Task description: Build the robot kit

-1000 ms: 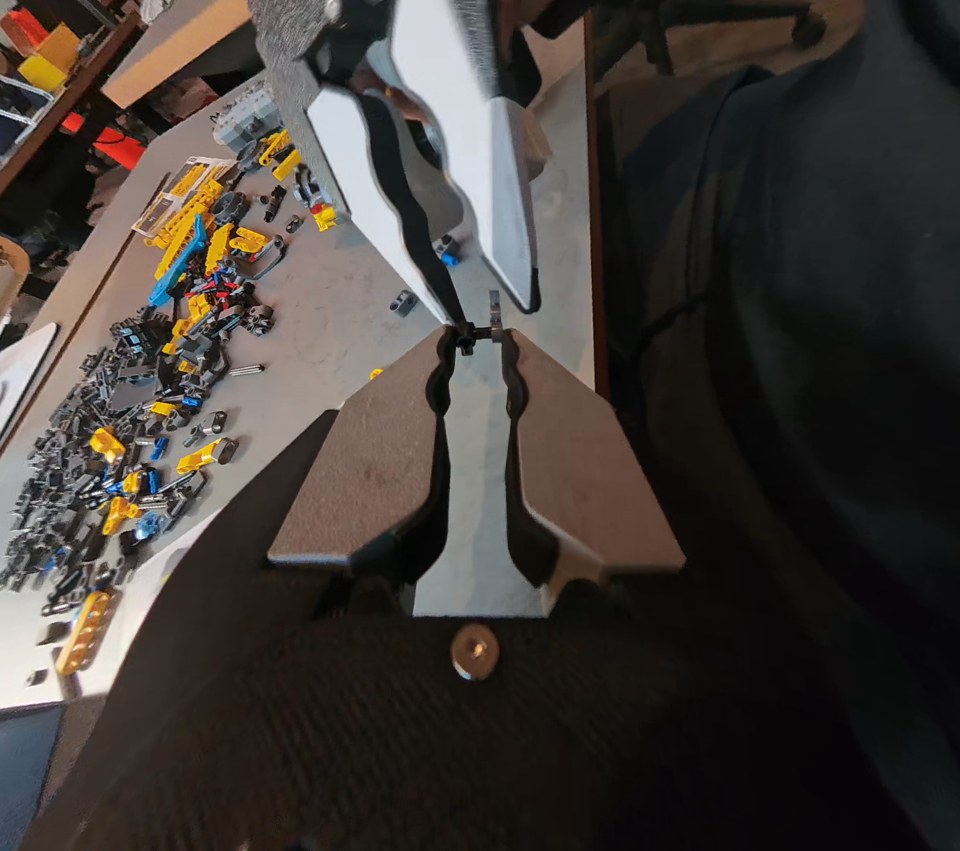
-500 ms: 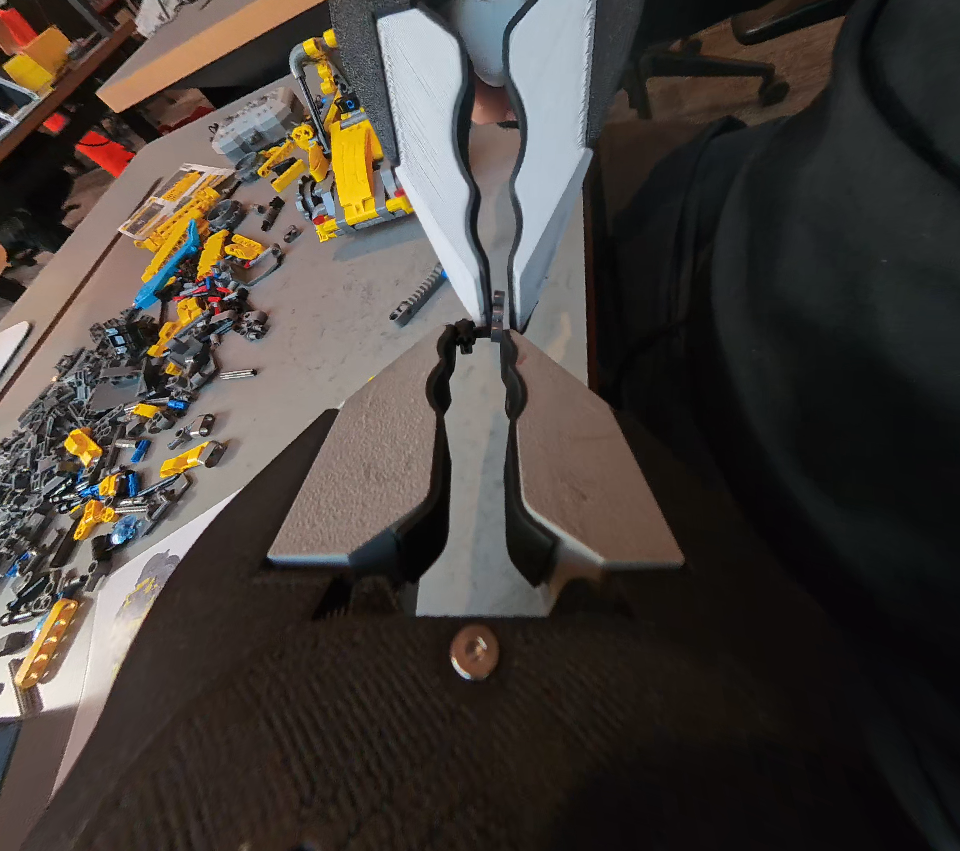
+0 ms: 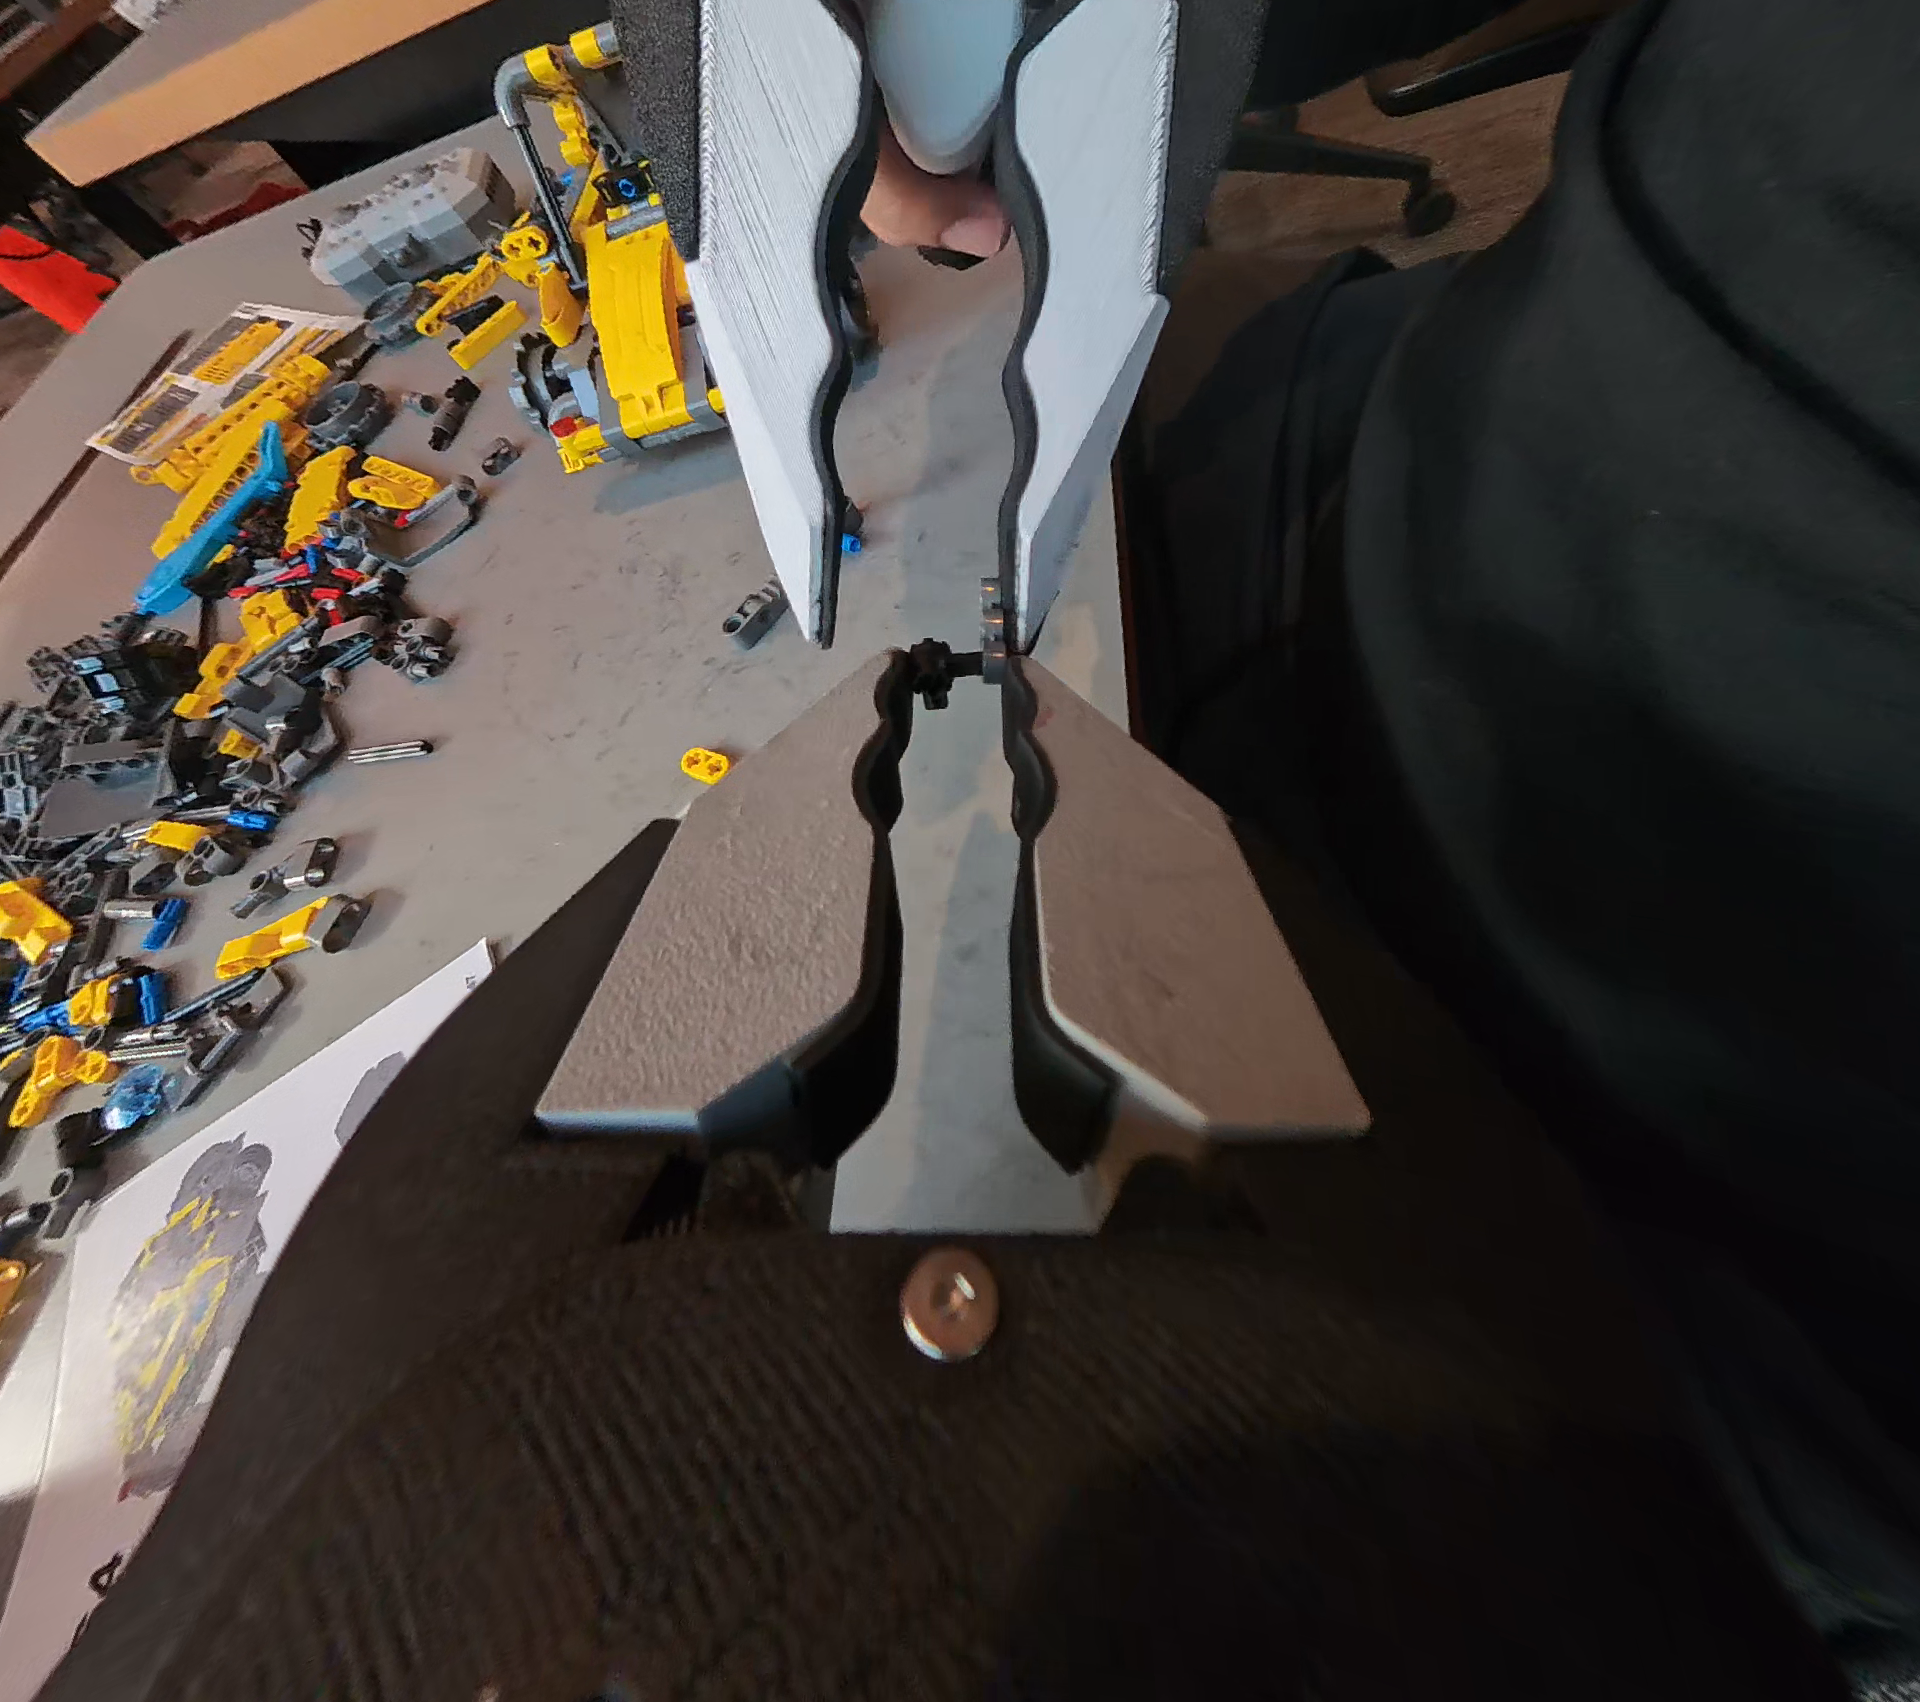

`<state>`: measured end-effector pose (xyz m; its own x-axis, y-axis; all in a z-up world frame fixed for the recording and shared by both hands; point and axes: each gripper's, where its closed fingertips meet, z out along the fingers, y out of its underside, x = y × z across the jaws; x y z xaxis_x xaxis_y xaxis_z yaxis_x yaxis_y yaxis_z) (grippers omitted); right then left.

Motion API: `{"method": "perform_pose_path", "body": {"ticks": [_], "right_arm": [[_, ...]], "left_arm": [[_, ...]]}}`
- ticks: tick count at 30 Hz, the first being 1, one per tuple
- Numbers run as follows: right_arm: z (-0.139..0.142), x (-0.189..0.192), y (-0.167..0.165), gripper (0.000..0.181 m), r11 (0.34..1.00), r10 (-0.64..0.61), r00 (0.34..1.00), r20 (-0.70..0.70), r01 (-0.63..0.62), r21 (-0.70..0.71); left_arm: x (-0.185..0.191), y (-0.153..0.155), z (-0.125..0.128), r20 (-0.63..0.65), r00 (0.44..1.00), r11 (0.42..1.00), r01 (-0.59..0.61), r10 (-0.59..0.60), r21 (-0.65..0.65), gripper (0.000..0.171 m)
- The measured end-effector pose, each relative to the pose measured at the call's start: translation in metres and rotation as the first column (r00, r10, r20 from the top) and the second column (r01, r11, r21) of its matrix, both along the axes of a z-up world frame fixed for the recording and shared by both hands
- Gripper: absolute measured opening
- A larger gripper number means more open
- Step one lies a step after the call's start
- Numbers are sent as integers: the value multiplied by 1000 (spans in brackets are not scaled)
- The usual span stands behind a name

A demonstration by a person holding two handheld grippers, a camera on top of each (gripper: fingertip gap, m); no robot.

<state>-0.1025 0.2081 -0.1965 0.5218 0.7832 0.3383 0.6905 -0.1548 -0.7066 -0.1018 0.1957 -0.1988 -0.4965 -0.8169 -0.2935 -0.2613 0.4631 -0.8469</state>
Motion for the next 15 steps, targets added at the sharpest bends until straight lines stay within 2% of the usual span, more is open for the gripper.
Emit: {"method": "perform_pose_path", "body": {"ticks": [5, 10, 15], "right_arm": [[5, -6, -10, 42, 996, 66, 992, -105, -72, -58], [1, -10, -3, 52, 997, 53, 993, -107, -59, -51], [-7, -16, 2, 43, 999, 45, 998, -47, -46, -26]], "left_arm": [[1, 3, 1, 15, 1000, 1000, -16, 16, 10, 15], [2, -3, 6, 29, 1000, 1000, 2, -2, -28, 15], [5, -5, 4, 24, 1000, 1000, -5, 5, -15, 15]]}}
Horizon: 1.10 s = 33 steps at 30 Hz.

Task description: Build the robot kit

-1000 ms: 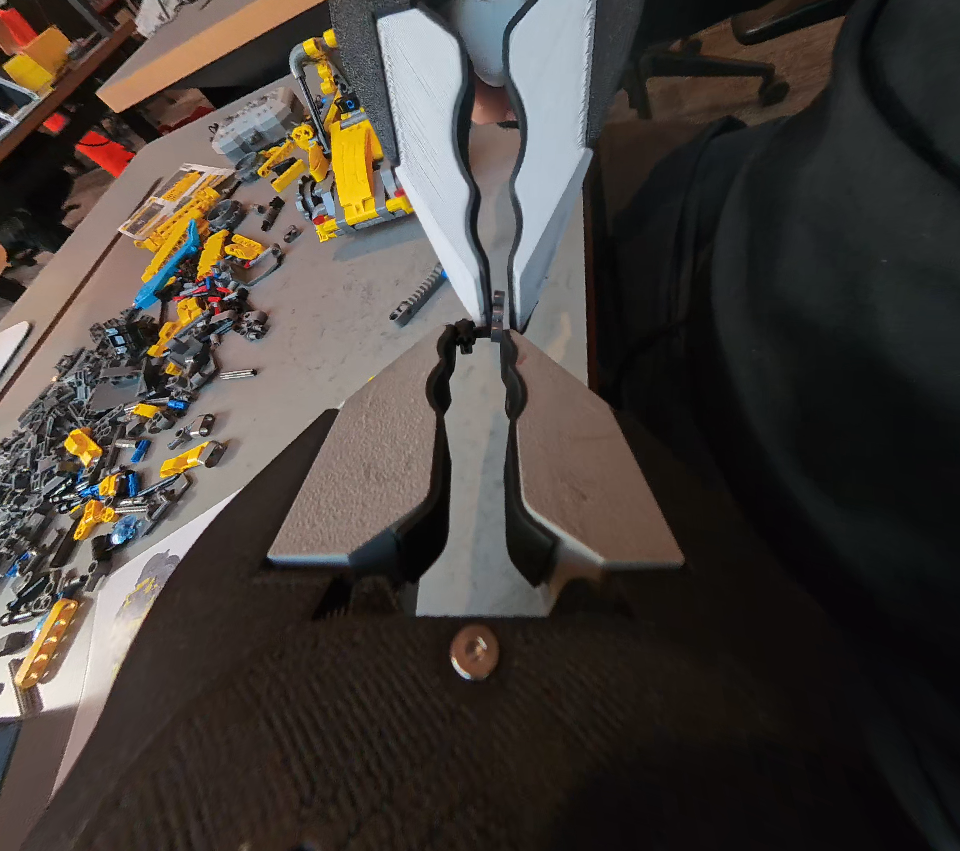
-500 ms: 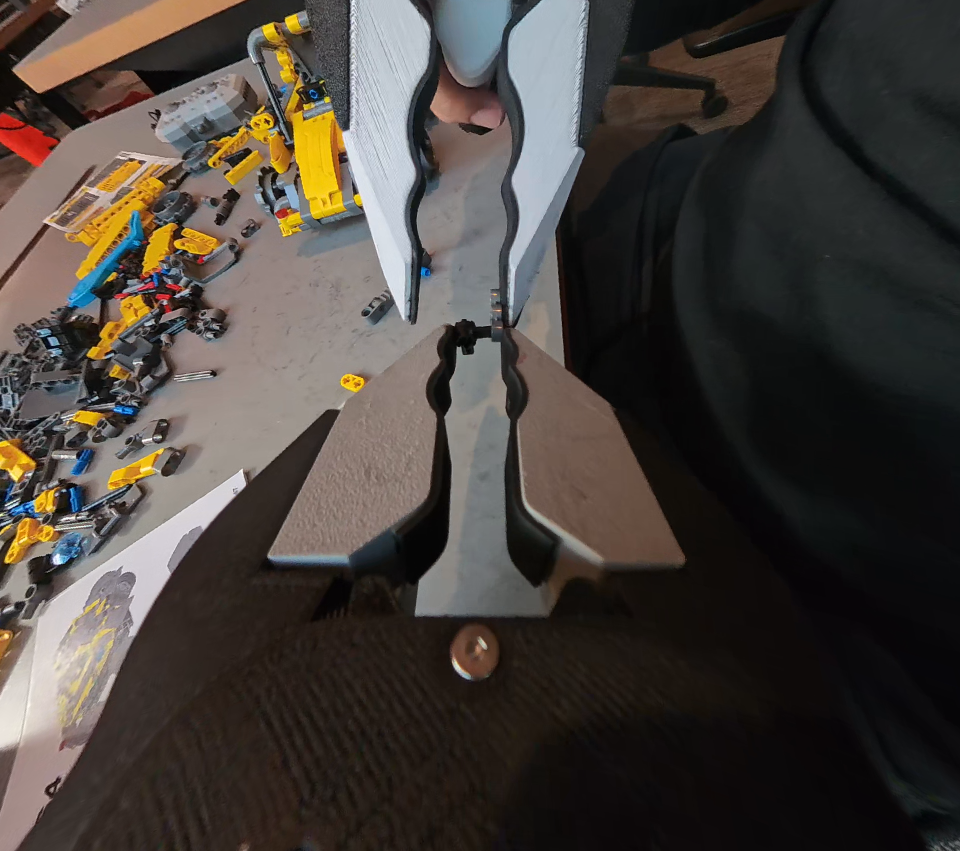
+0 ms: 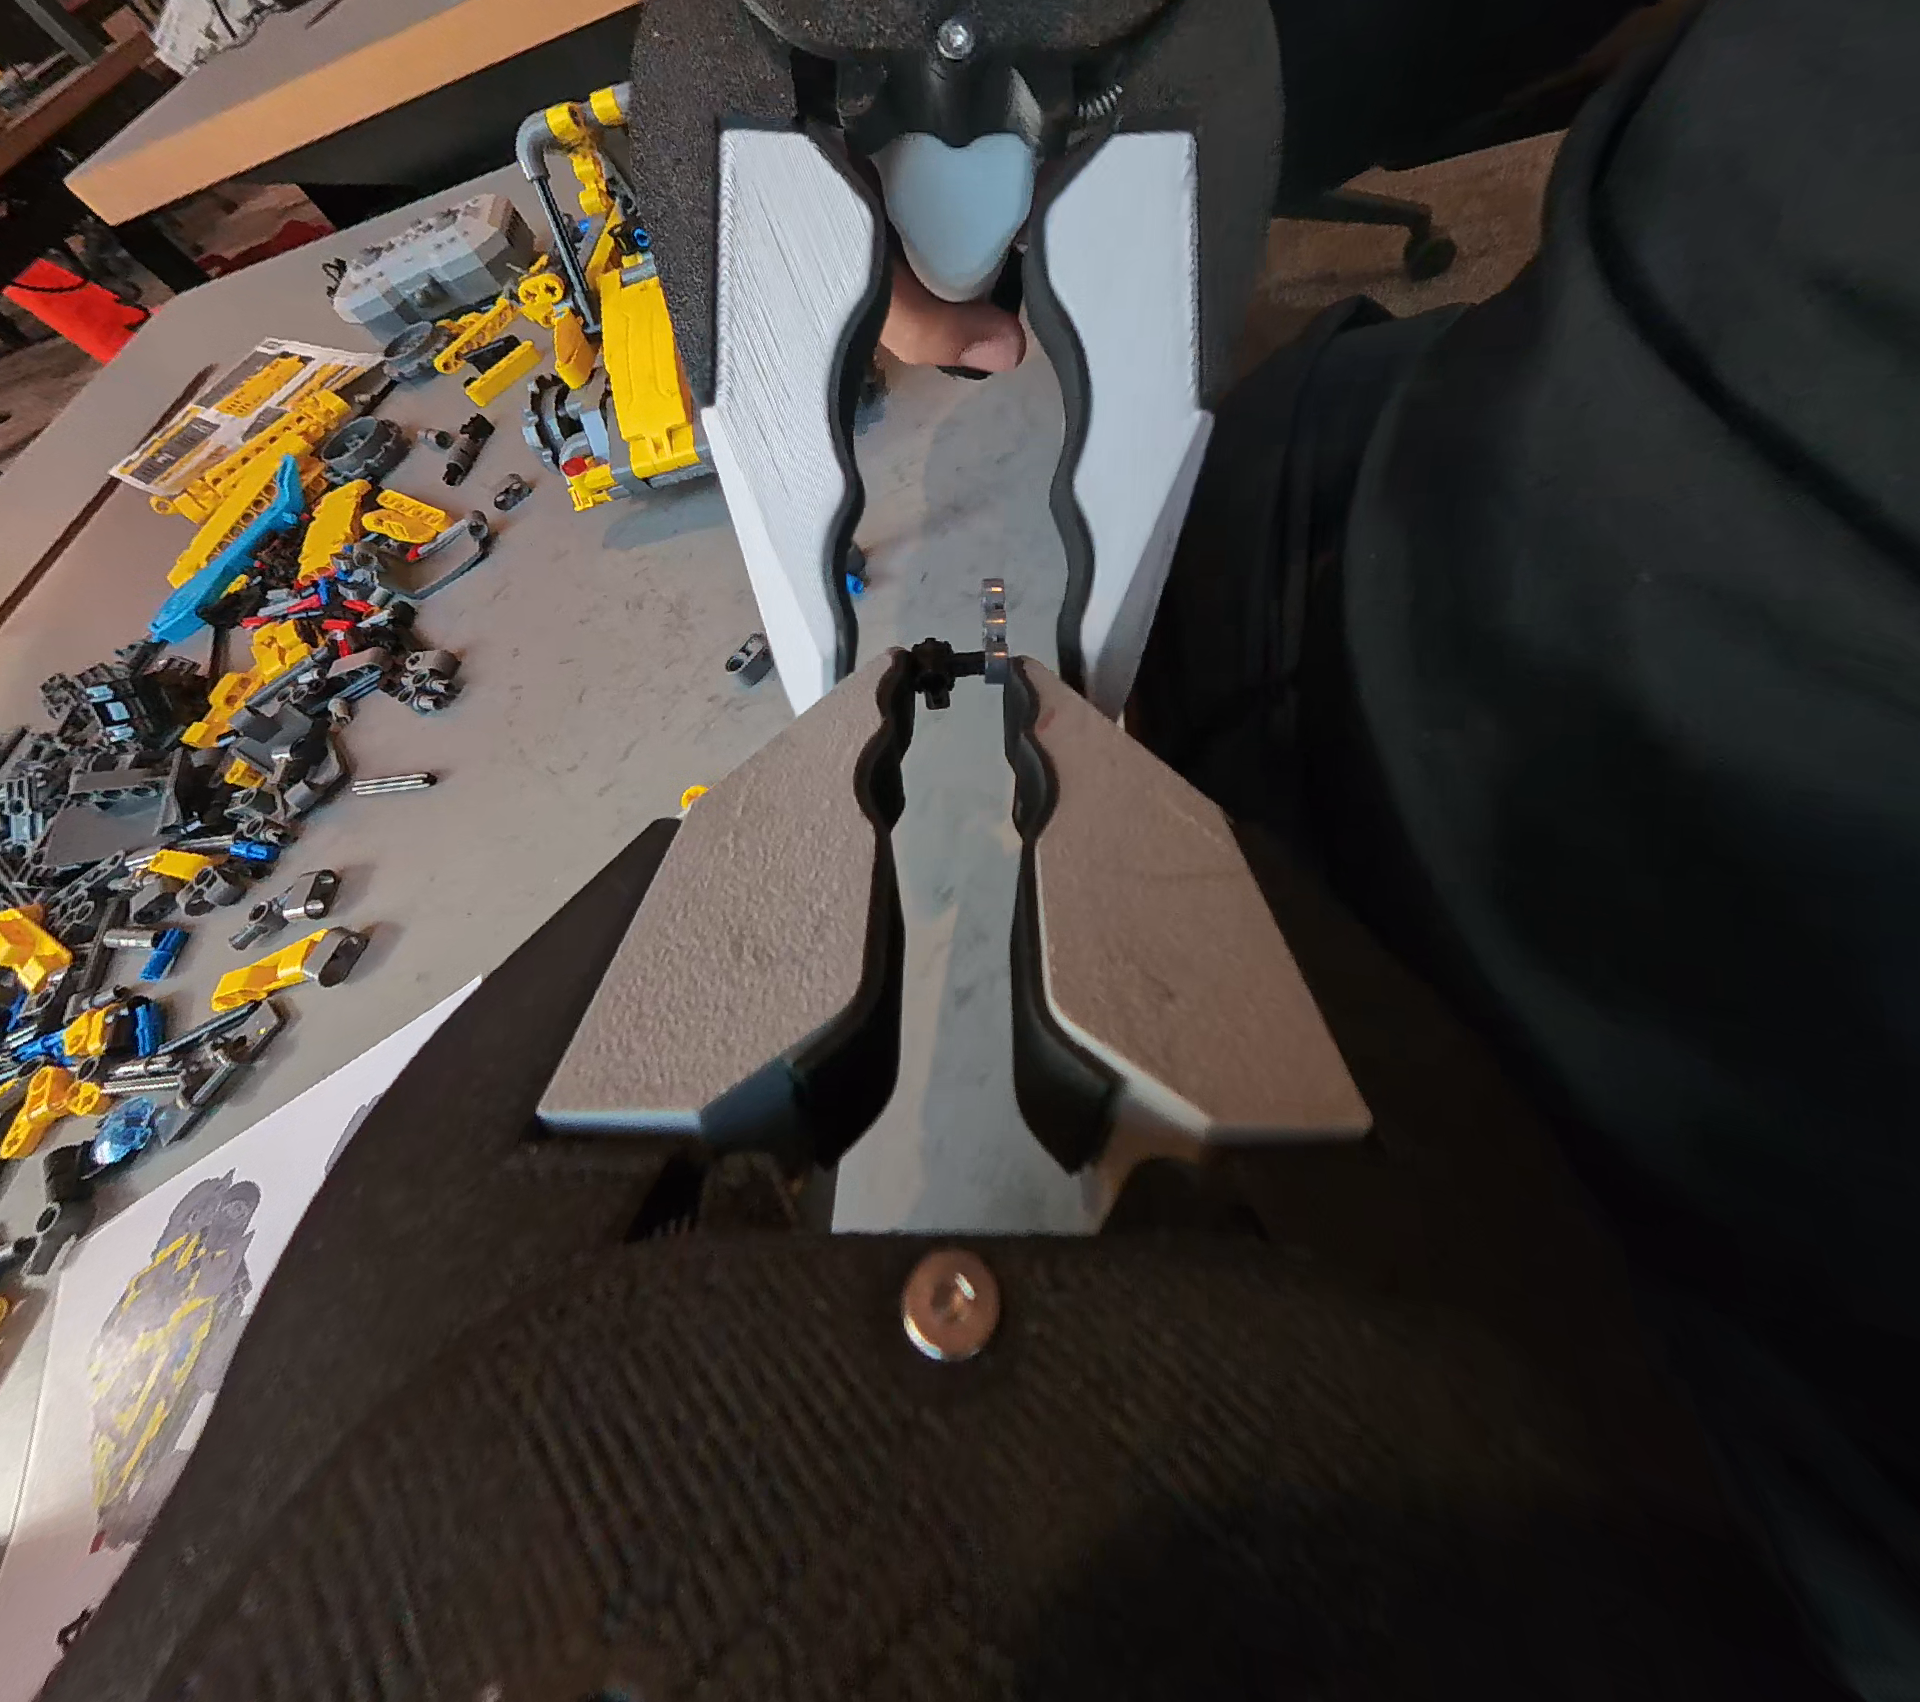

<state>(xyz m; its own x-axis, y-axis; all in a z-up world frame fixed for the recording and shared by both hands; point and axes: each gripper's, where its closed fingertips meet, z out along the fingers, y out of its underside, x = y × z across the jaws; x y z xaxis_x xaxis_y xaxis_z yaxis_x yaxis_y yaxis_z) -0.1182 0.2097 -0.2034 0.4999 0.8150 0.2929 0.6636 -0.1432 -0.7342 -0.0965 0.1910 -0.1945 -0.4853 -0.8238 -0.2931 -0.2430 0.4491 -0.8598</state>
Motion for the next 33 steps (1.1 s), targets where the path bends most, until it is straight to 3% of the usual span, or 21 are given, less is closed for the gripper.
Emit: {"method": "perform_pose_path", "body": {"ticks": [3, 12, 18, 27, 33], "right_arm": [[-8, 3, 5, 44, 999, -32, 996, 81, 31, 13], [-16, 6, 5, 39, 997, -74, 987, 142, 75, -4], [-14, 6, 8, 40, 996, -86, 992, 95, 86, 5], [-24, 12, 9, 41, 993, -117, 985, 127, 112, 45], [-16, 17, 8, 33, 990, -128, 985, 119, 121, 69]], "left_arm": [[2, 5, -6, -22, 999, 999, -29, 30, 42, 15], [3, 6, -15, -68, 997, 997, -32, 37, 73, 13], [3, 7, -13, -58, 998, 998, -26, 29, 60, 13], [7, 11, -23, -49, 995, 980, -72, 83, 187, 13], [7, 14, -15, -9, 995, 983, -94, 96, 161, 13]]}}
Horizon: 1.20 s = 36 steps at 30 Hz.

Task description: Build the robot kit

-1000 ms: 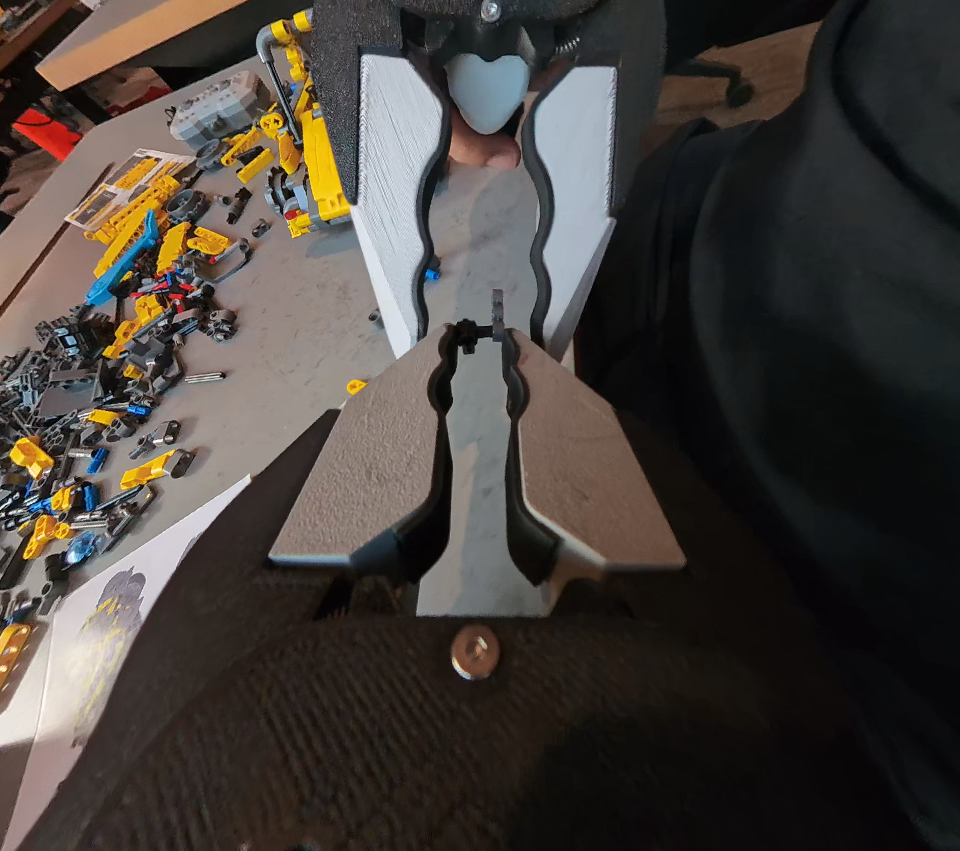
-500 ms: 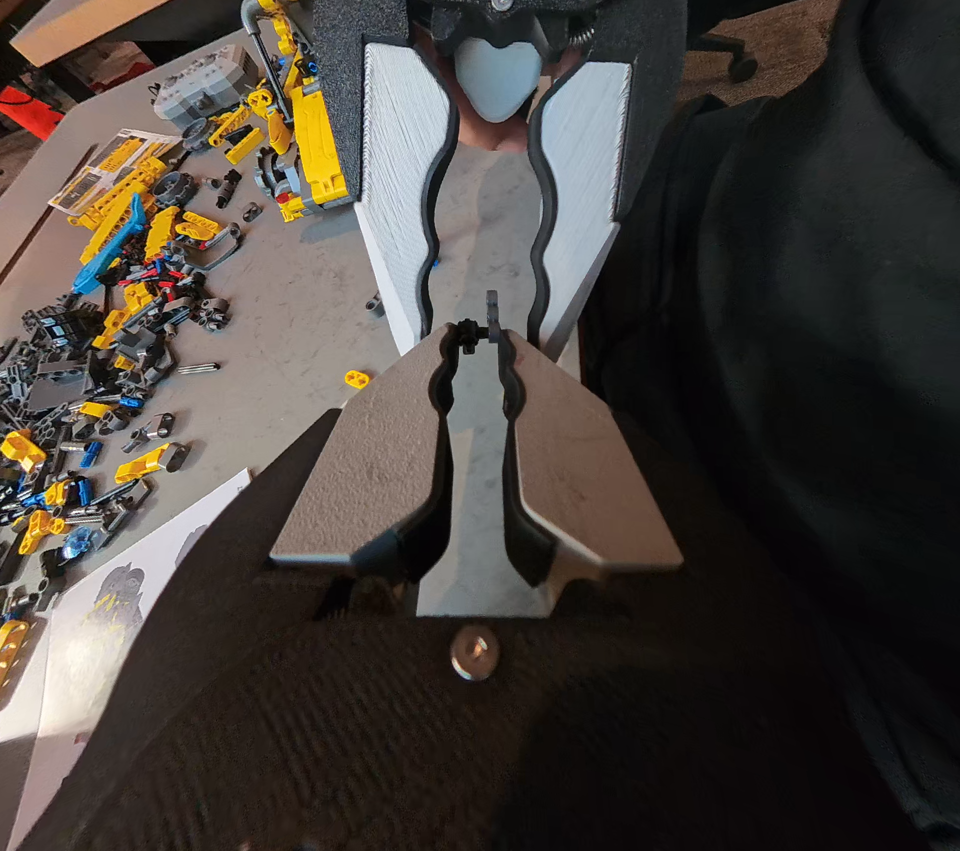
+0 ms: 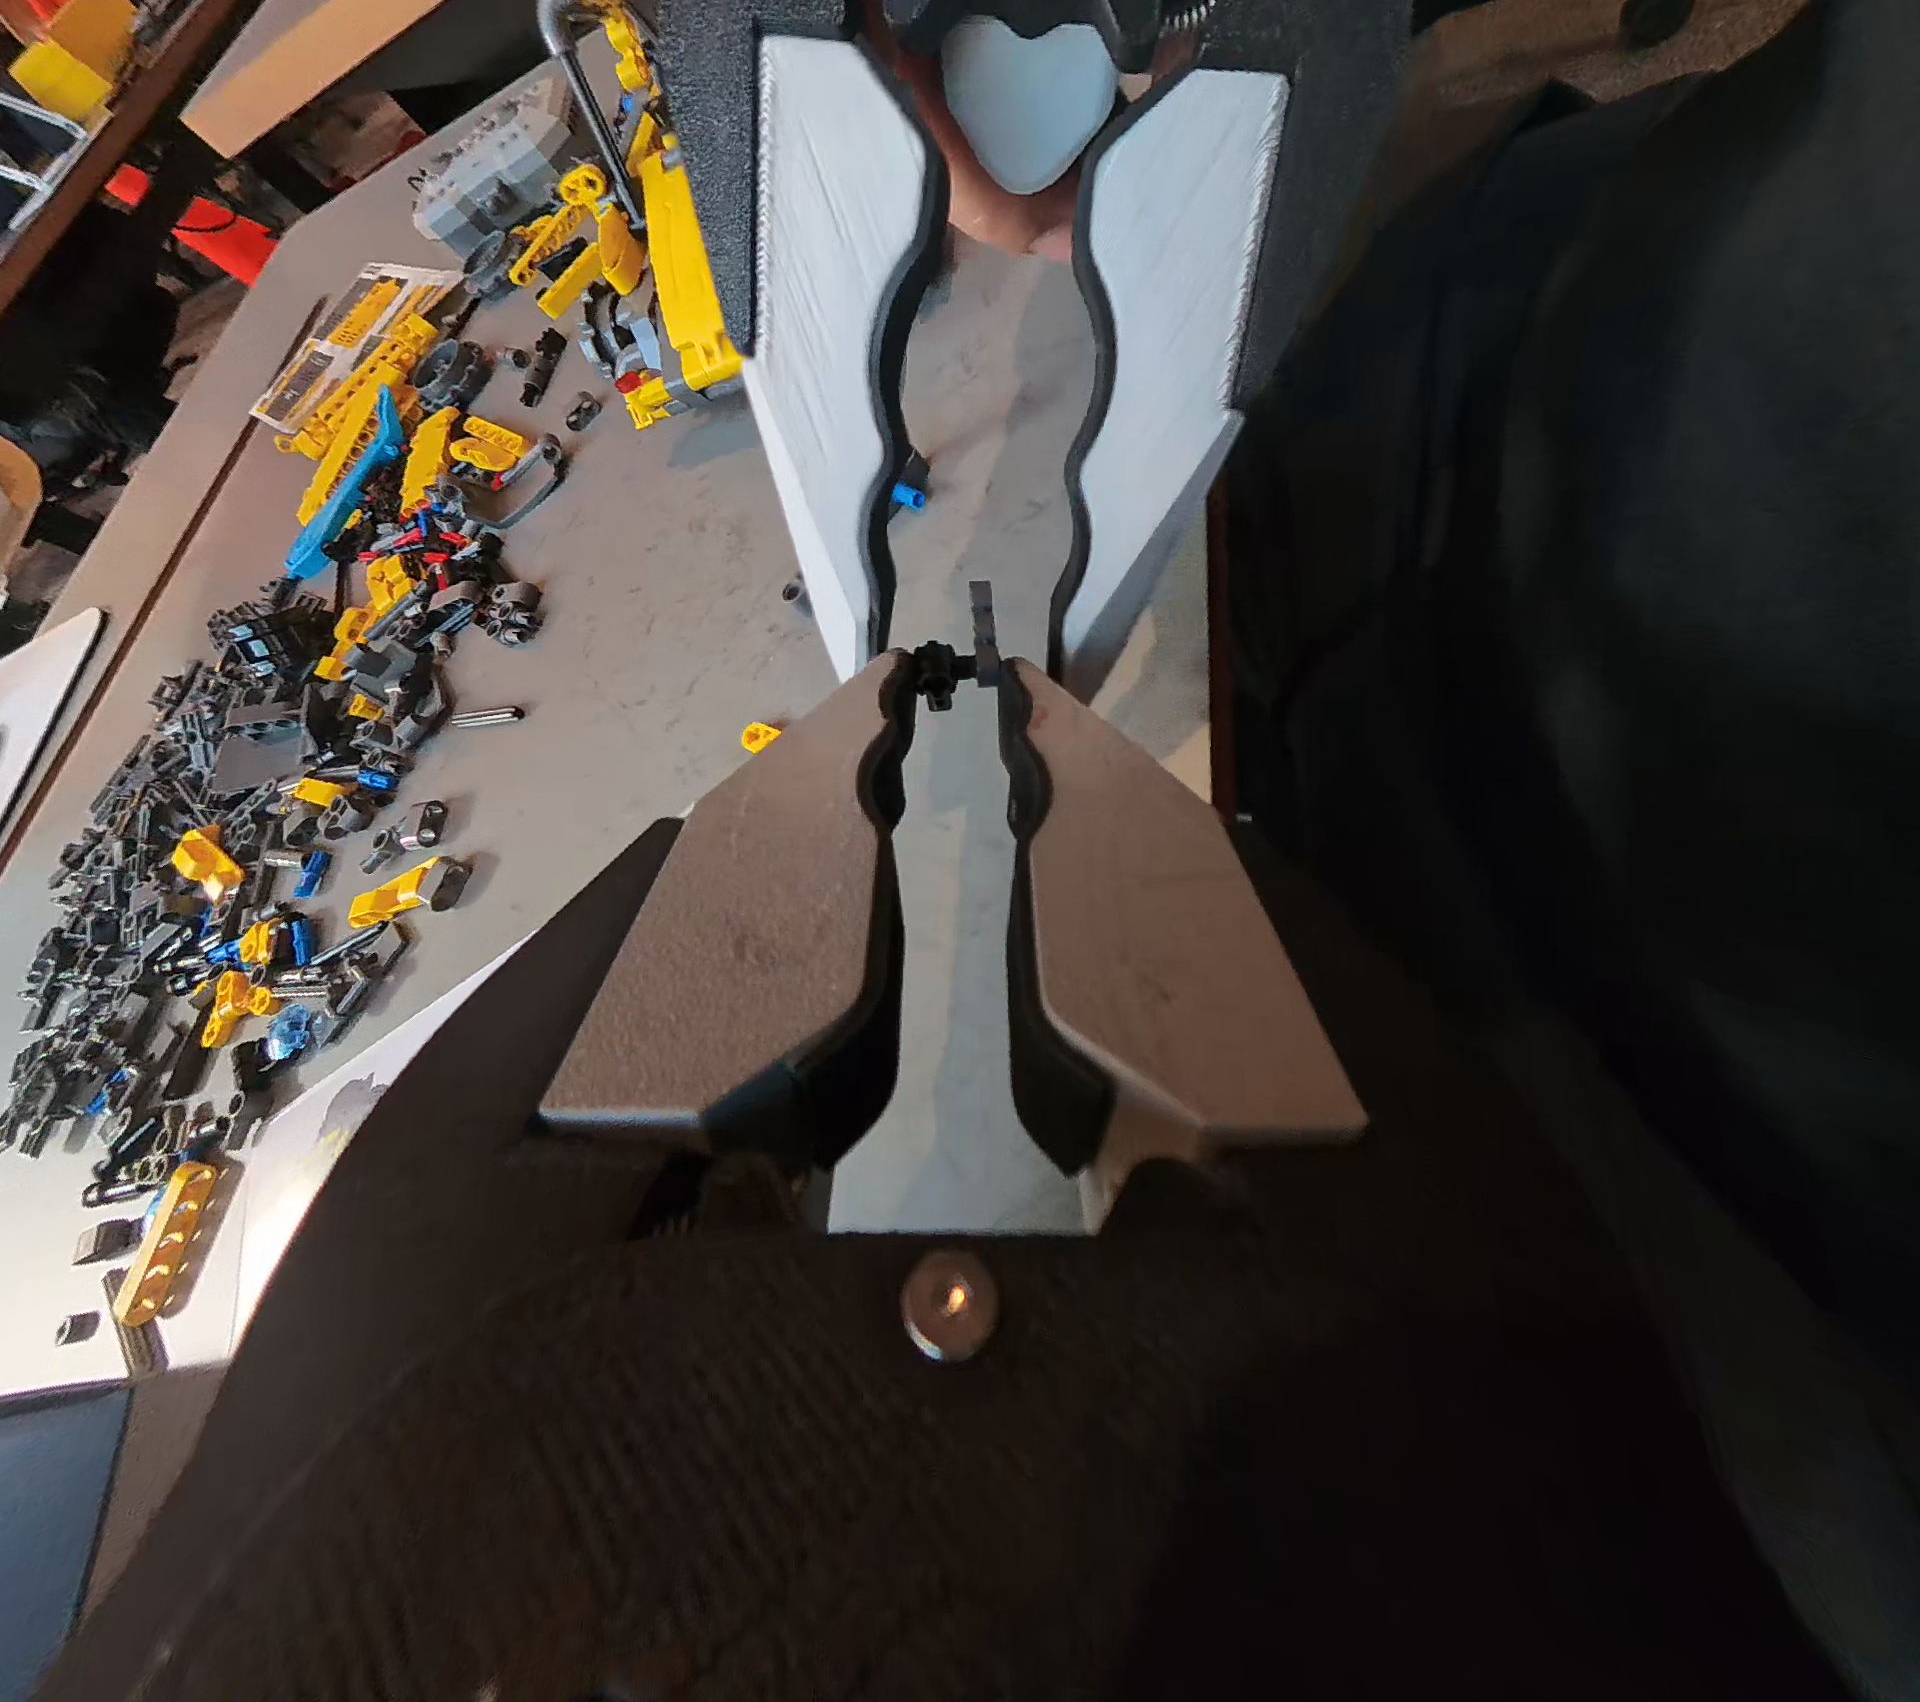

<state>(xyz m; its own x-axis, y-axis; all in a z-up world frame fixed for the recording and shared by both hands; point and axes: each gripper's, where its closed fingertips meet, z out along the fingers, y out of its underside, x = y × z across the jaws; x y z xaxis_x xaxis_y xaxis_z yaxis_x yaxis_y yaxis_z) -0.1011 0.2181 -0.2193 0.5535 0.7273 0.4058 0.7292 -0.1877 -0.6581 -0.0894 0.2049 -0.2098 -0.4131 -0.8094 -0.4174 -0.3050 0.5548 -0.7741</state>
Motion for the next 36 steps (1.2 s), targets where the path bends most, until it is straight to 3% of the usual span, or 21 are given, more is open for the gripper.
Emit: {"method": "perform_pose_path", "body": {"ticks": [12, 36], "right_arm": [[8, 10, -7, 6, 999, -10, 1000, 16, 9, 41], [8, 9, -9, 6, 998, -29, 1000, -2, 29, 60]], "left_arm": [[1, 6, -1, 15, 1000, 999, -27, 27, 43, 13], [2, 6, -6, 8, 999, 995, -38, 38, 96, 13]]}}
